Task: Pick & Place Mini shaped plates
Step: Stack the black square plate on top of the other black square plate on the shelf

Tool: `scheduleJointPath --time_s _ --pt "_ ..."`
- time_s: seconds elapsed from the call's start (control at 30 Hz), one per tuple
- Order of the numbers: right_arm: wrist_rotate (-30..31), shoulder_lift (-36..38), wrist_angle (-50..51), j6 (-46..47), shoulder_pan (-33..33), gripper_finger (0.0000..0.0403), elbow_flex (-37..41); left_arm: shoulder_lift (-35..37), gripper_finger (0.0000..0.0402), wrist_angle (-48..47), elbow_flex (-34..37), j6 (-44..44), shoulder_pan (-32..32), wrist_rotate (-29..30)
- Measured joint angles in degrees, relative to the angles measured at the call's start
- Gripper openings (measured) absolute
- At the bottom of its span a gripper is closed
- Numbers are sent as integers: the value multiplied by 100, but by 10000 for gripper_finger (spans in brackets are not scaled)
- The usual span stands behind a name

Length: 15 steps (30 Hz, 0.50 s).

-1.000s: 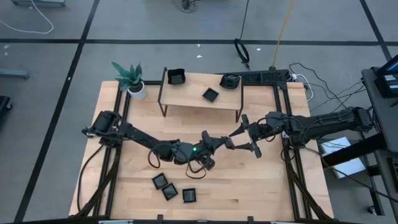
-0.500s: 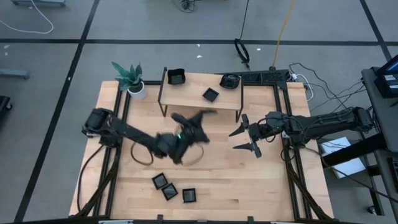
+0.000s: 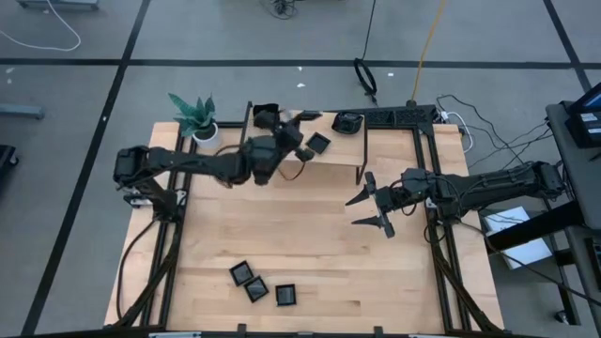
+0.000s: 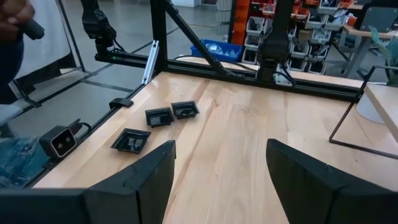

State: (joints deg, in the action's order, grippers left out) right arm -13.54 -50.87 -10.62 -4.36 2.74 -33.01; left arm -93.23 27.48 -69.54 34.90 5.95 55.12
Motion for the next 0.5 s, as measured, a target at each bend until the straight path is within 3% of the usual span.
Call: scheduleJointPath --time_s 0.1,0.23,0.37,0.5 --pt "-2 0 83 0 0 238 0 4 4 -1564 -379 -1262 365 -586" --pt "0 0 92 -141 -4 238 0 -94 3 -3866 -1219 -3024 981 -2605" --pt "-2 0 93 -236 -4 238 0 -234 3 -4762 -1702 -3864 1414 -3820" --pt "0 0 97 -236 -7 238 0 -221 2 -5101 -1910 -4570 1741 -5465"
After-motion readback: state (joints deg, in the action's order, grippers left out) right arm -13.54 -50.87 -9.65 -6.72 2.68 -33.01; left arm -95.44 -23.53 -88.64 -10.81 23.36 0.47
